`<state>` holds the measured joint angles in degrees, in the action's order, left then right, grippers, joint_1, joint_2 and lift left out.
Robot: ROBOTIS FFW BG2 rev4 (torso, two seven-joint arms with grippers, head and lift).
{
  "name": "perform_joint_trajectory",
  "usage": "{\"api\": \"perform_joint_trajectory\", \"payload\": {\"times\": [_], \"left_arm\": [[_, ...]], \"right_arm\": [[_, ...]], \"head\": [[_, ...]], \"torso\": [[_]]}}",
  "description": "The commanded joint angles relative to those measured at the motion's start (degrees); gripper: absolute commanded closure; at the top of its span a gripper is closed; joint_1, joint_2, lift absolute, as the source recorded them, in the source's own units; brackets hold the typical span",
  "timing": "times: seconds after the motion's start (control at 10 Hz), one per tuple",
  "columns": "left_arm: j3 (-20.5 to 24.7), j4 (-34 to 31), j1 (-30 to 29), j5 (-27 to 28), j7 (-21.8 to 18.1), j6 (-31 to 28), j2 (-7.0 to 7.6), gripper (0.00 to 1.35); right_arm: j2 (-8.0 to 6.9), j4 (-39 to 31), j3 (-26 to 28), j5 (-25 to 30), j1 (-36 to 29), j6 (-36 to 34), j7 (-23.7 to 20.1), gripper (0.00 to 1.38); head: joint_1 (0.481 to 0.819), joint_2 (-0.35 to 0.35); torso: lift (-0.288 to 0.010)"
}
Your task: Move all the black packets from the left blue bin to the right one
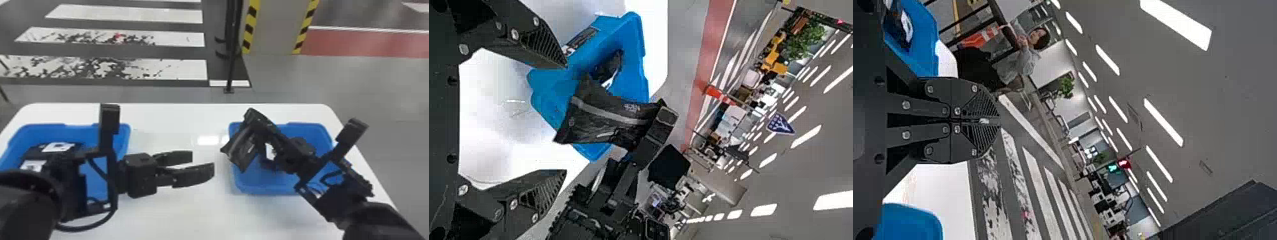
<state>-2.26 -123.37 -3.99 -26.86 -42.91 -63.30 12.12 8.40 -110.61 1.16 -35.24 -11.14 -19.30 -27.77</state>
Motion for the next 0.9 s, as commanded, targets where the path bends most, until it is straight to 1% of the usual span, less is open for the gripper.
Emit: {"api": "perform_joint_trajectory", "payload": {"times": [0.0, 0.2, 0.3, 0.4, 0.5, 0.6, 0.7, 0.8], "left_arm": [[1.5, -0.6, -1.6, -0.8, -0.1, 0.4, -0.16, 0.14], [4.5, -1.9, -3.7, -1.1, -0.2, 1.1, -0.43, 0.14], [6.0, -2.1, -4.6, -1.5, -0.2, 1.8, -0.43, 0.14], [7.5, -2.6, -5.3, -1.5, -0.2, 2.7, -0.43, 0.14], [9.1, -2.7, -6.0, -1.5, -0.2, 3.7, -0.51, 0.14], [10.6, -3.1, -6.6, -1.5, -0.2, 4.2, -0.69, 0.14], [11.6, -3.3, -7.0, -1.5, -0.2, 4.8, -0.69, 0.14], [12.4, -3.3, -6.8, -1.0, -0.2, 4.9, -0.69, 0.14]], "right_arm": [[1.0, 3.8, 3.1, 2.3, 2.7, -1.1, 0.0, 1.28], [1.0, 9.1, 8.8, 8.3, 5.5, -1.4, 0.0, 1.28], [1.0, 11.5, 11.8, 12.4, 6.8, -1.4, 0.1, 1.28], [0.83, 12.7, 14.2, 16.6, 7.1, -1.4, 0.5, 1.24], [0.47, 13.8, 15.2, 18.0, 6.9, -1.4, 0.9, 1.02], [0.21, 14.2, 16.1, 19.2, 6.2, -1.4, 1.1, 0.69], [-0.14, 13.6, 16.2, 20.3, 5.0, -1.4, 1.2, 0.38], [-0.58, 10.6, 16.2, 21.5, 2.1, -0.4, 1.3, 0.19]], "head": [[0.695, -0.108], [0.695, -0.147], [0.695, -0.178], [0.695, -0.206], [0.695, -0.238], [0.695, -0.251], [0.695, -0.254], [0.695, -0.252]], "torso": [[-0.154], [-0.154], [-0.154], [-0.154], [-0.154], [-0.154], [-0.154], [-0.154]]}}
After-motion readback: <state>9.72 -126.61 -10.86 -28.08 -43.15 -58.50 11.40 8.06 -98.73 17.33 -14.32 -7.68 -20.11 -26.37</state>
